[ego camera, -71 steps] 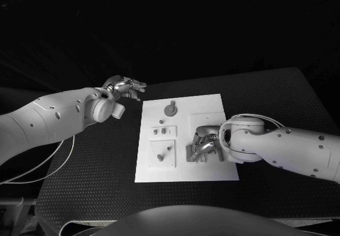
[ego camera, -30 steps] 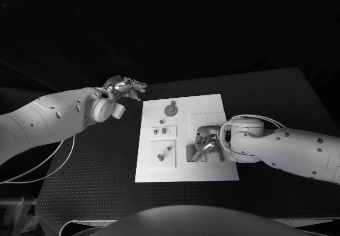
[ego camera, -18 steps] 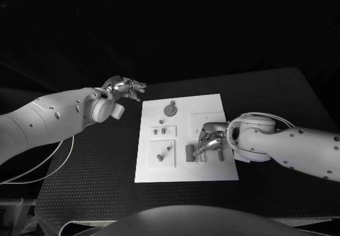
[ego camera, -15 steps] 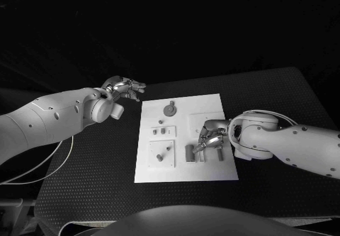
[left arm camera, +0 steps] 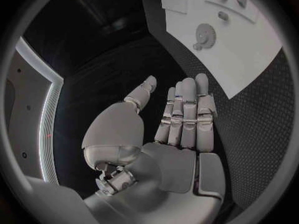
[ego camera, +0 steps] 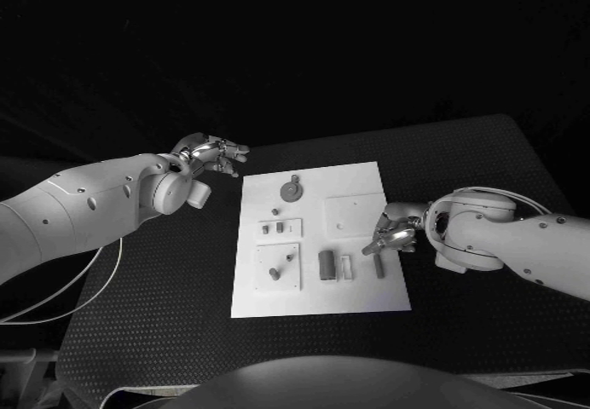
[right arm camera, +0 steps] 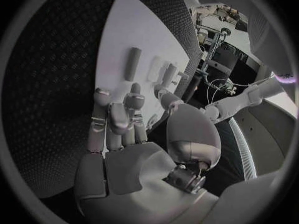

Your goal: Assemble the parts on the task board

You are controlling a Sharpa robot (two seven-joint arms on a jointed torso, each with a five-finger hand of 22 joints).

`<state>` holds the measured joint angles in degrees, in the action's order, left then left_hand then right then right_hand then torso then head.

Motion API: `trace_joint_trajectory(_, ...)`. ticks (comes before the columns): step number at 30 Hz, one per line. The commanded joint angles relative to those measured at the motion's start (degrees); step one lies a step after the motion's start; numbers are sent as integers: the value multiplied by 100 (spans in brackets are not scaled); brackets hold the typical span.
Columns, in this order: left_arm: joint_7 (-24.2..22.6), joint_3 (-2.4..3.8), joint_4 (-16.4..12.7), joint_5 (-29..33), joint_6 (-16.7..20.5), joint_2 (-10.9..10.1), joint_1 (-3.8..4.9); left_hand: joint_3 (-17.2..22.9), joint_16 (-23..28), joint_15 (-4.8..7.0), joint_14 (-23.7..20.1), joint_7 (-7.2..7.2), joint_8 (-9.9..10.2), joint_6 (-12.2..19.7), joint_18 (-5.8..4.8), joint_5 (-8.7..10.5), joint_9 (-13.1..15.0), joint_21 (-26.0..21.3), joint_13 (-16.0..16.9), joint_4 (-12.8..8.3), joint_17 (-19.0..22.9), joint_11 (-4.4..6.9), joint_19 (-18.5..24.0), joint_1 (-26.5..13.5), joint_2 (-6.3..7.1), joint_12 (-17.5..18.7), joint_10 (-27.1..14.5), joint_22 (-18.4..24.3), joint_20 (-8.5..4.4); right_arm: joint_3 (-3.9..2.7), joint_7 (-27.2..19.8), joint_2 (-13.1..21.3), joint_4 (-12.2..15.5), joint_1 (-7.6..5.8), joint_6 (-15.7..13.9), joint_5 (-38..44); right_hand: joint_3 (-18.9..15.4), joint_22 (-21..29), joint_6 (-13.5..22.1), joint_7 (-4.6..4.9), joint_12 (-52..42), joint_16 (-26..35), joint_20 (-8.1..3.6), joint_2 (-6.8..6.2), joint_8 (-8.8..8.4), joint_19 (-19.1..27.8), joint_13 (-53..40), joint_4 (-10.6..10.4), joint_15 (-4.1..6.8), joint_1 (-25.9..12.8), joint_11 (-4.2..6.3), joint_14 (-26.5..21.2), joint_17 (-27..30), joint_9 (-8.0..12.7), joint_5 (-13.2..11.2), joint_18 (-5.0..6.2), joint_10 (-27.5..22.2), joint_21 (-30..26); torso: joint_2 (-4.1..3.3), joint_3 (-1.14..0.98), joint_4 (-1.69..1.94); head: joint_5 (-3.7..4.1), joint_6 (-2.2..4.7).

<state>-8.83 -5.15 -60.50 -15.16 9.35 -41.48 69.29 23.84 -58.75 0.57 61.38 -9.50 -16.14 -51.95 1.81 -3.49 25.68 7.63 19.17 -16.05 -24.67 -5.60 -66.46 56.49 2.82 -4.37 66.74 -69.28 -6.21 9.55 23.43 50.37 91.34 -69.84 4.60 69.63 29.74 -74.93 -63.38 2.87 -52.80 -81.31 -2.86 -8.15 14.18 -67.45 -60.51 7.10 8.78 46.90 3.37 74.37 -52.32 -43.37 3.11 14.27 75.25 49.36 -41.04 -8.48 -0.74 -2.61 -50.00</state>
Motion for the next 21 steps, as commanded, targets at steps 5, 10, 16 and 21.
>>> trace_joint_trajectory(5, -26, 3, -24, -34, -89, -29, 6, 28, 28, 6, 36, -10, -21, 29, 67, 10, -10, -25, 10, -2, -7, -10, -36, -60, -6, -1, -20, -10, -5, 0, 74, 333, 366, 1, -108, -38, -32, -104, -103, 0, -51, 3, 18, 61, -40, 31, -26, 112, 18, -25, 8, -36, 6, 42, -12, 73, 43, 26, 3, -15, -9, 23, 0)
trace_joint_trajectory(10, -25, 3, -32, -39, -89, -44, 6, 26, 29, 6, 37, -11, -21, 33, 67, 10, -11, -27, 10, 7, -9, -11, -38, -79, -14, 0, -22, -13, -5, -1, 181, 452, 438, 0, -155, -80, -28, -92, -250, -45, -166, -30, 7, -28, 44, -8, -108, 125, 47, -47, 48, 6, -61, -11, -11, 73, 72, 31, 1, -2, -10, 54, 0)
trace_joint_trajectory(16, -21, 2, -29, -40, -96, -49, 5, 25, 29, 6, 37, -12, -22, 33, 67, 10, -11, -28, 10, 8, -9, -10, -38, -83, -15, 0, -22, -13, -5, 0, 342, 477, 438, 0, 13, -20, 64, -87, -328, -154, -315, -39, -18, -138, 474, -34, -271, -52, 129, -120, 152, -4, -36, -729, -6, 73, -8, 6, -1, 1, 1, 56, 0)
trace_joint_trajectory(21, -20, 2, -30, -41, -104, -52, 5, 25, 29, 6, 37, -12, -22, 34, 68, 11, -11, -28, 11, 8, -10, -10, -38, -87, -15, 0, -22, -14, -5, 1, 524, 392, 399, 0, 279, 316, 99, -98, -317, -208, -347, -60, -29, -187, 656, -27, -310, -255, 157, -239, 193, -6, -49, -1186, -10, 73, -19, 9, -4, 12, 4, 73, 0)
